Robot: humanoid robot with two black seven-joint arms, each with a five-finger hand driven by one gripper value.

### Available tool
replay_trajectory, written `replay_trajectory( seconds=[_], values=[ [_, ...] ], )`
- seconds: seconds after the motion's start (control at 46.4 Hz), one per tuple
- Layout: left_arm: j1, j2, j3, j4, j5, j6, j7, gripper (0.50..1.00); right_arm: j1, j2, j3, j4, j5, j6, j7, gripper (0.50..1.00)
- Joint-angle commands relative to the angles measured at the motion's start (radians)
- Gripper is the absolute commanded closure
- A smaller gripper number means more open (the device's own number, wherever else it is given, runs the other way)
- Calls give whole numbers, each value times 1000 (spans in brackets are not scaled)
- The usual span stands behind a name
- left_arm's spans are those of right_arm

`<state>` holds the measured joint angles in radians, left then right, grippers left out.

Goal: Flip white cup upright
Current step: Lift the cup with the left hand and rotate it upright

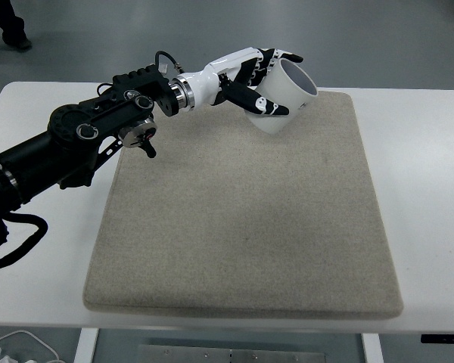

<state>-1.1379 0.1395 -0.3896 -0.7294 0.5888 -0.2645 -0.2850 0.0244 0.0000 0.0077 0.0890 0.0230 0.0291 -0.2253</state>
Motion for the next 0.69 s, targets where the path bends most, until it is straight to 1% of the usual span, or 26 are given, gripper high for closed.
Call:
replay_trajectory(
  seconds=[0.0, 0.151, 0.259, 0.345, 0.474, 0.582, 0.668],
  values=[
    [10, -1, 0, 18, -53, -1, -48, 964, 0, 0, 0, 0, 0, 0, 0, 570],
    [47, -17, -6, 25, -89, -16, -123, 967, 0, 0, 0, 0, 0, 0, 0, 570],
    [78, -24, -48, 25, -95, -18, -181, 1000, 0, 0, 0, 0, 0, 0, 0, 572],
    [96, -46, -60, 31, -95, -18, -235, 1000, 0, 0, 0, 0, 0, 0, 0, 570],
    [109, -63, -63, 59, -96, -16, -295, 1000, 0, 0, 0, 0, 0, 0, 0, 570],
    [129, -86, -83, 91, -96, -18, -313, 1000, 0, 0, 0, 0, 0, 0, 0, 572],
    [144, -97, -104, 96, -96, -18, -315, 1000, 0, 0, 0, 0, 0, 0, 0, 570]
  ],
)
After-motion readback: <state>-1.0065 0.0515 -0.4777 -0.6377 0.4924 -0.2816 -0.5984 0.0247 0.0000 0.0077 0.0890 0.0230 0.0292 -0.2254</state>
